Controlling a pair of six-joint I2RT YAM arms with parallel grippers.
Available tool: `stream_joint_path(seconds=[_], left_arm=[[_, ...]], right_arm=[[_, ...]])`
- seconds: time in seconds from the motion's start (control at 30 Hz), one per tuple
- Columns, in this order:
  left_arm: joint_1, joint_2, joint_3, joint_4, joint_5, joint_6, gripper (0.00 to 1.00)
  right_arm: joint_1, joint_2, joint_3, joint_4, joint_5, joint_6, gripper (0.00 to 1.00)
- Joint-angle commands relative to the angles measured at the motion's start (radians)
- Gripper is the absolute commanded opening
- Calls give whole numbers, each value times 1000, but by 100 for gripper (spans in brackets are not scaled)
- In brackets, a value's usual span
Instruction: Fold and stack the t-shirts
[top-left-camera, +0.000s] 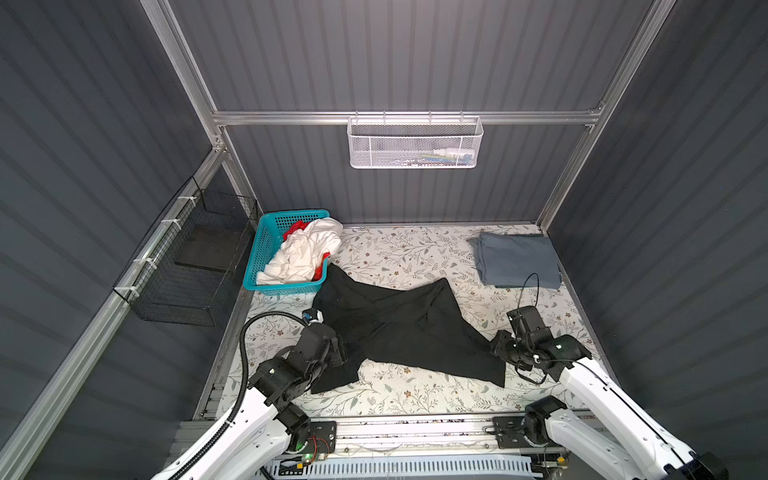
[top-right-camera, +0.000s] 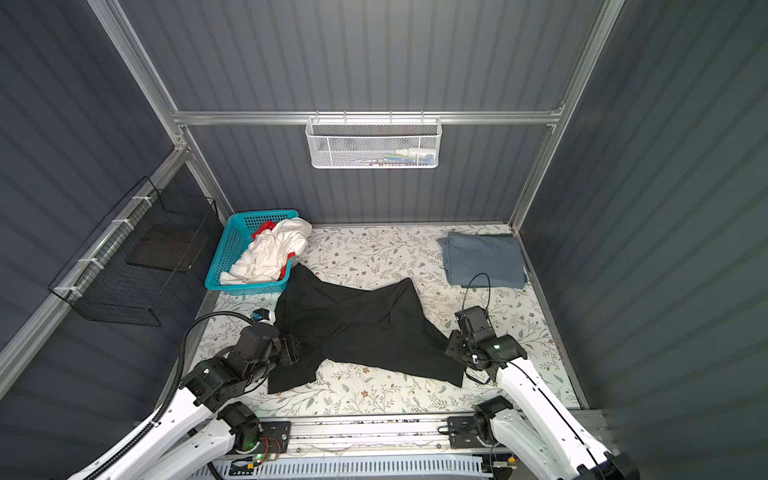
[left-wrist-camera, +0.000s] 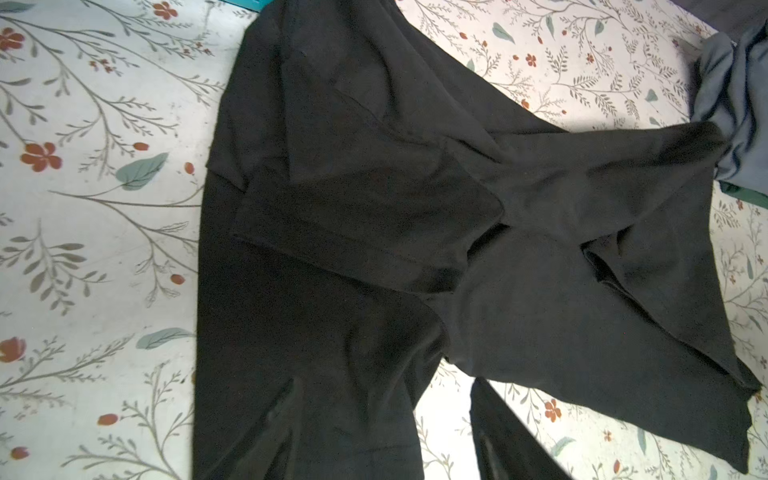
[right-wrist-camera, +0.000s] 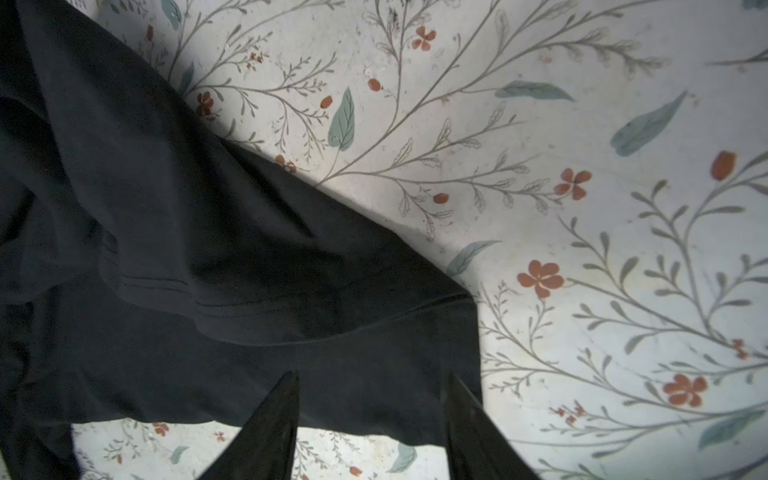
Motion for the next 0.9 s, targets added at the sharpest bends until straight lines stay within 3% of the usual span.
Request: stream_joint_path(seconds=[0.0, 0.17, 0.43, 0.57, 0.67, 0.87], left_arm=[[-4, -5, 24, -60, -67, -19, 72], [-4, 107, 42, 37, -122, 19, 84], [17, 461, 116, 324, -98, 55, 81], [142, 614, 168, 417, 9, 101, 76], [211, 664, 186, 449, 31, 129, 72], [228, 739, 207, 477, 64, 160, 71]], right_arm=[[7, 29, 45, -14, 41, 16, 56], [74, 170, 126, 36, 60, -11, 60], [247, 461, 256, 225, -70, -70, 60], [335, 660, 362, 270, -101, -134, 61], [384, 801, 483, 228, -71, -201, 65], [387, 986, 610, 241, -78, -258, 68]])
